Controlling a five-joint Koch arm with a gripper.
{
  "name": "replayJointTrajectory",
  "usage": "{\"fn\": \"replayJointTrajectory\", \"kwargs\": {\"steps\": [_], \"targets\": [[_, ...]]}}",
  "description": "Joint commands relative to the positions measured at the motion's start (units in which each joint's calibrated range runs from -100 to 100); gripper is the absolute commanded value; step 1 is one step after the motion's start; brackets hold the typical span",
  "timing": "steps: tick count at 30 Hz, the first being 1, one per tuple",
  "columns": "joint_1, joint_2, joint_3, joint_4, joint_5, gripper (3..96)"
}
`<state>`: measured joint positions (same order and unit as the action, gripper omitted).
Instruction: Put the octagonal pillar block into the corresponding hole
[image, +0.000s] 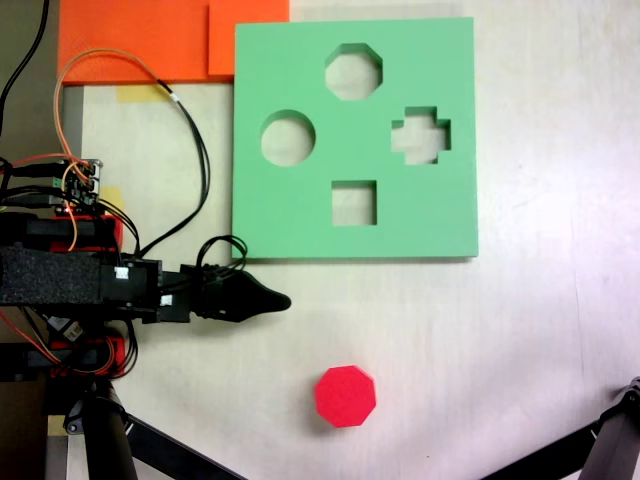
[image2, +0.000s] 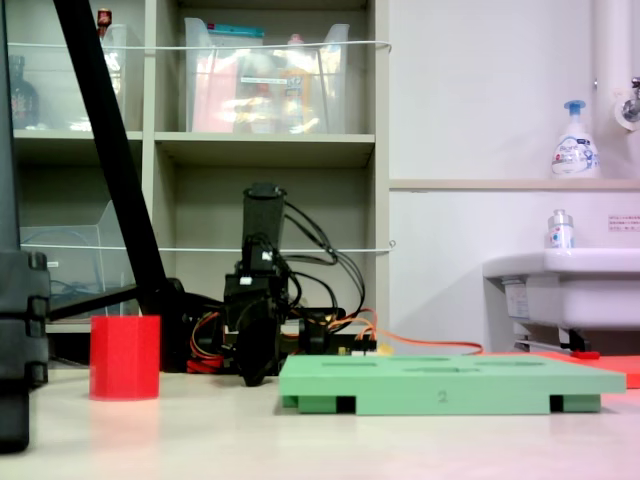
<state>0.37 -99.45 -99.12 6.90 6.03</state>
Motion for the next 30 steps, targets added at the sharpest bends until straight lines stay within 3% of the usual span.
{"fn": "replayJointTrajectory", "kwargs": {"steps": [1,7,11,17,23,30], "targets": [[-0.1,-0.55,-0.88,-5.99,0.1,46.9],[-2.69,-0.55,-0.88,-3.68,15.09,51.1],[-8.55,-0.55,1.11,-3.48,19.54,44.0],[-10.94,0.57,36.41,-49.7,27.35,43.2],[-10.94,26.69,78.68,-91.59,30.04,43.4],[-10.84,50.85,111.78,-106.9,30.92,43.4]]}}
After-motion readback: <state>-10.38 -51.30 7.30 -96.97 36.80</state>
